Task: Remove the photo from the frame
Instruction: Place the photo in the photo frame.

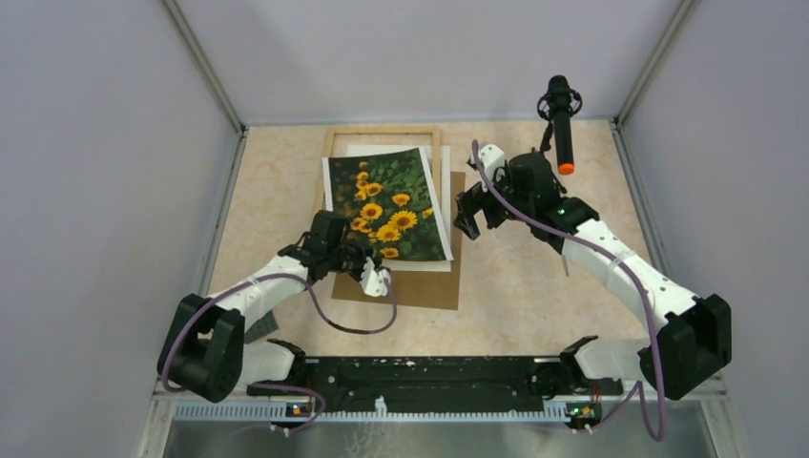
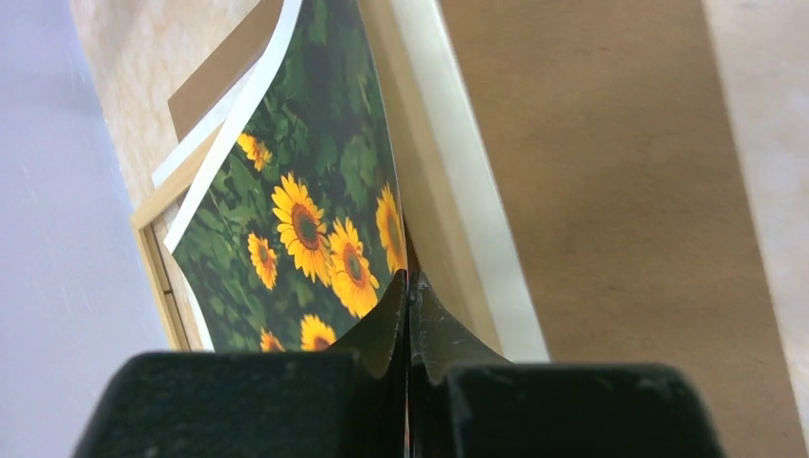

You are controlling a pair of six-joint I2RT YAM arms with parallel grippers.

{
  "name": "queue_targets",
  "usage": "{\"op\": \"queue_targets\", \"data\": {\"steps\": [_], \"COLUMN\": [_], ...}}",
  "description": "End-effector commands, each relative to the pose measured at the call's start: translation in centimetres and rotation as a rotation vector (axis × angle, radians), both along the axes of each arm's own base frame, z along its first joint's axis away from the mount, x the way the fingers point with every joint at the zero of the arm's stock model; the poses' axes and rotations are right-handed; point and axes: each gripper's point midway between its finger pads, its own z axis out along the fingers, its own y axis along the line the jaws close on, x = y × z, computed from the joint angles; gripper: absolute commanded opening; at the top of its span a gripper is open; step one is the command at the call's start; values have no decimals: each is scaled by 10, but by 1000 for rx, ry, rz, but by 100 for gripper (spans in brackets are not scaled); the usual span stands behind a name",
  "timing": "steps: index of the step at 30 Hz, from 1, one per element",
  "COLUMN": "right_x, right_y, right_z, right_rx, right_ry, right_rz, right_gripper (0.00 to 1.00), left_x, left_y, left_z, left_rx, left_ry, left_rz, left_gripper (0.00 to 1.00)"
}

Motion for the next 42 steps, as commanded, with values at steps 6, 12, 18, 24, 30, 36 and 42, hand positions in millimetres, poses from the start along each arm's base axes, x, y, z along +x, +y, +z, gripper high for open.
{"op": "queue_targets", "data": {"steps": [6,12,18,24,30,36,42], "right_x": [4,7,11,12,35,68,88], "right_y": [8,11,15,12,9,23,10], "right_z": [-1,-4,-6,-18,-28,-48,-84], "right_rx": [41,49,48,29,74,67,83], "right_ry": [9,23,31,45,119,261,412], "right_rz": [15,13,21,11,-80,-108,-172], "right_gripper": [99,99,99,99,99,99,99], "left_x": [7,46,60,57,43,128,226], "left_y": [5,17,25,30,45,97,139], "left_z": [2,5,-3,28,83,86,63], "left_rx": [-3,-8,20,-6,-176,-397,-589], "left_ry": [-121,-113,-134,2,310,643,966], "left_rz": [-29,65,63,158,464,968,1238], "left_gripper": [0,0,2,72,87,90,82]}}
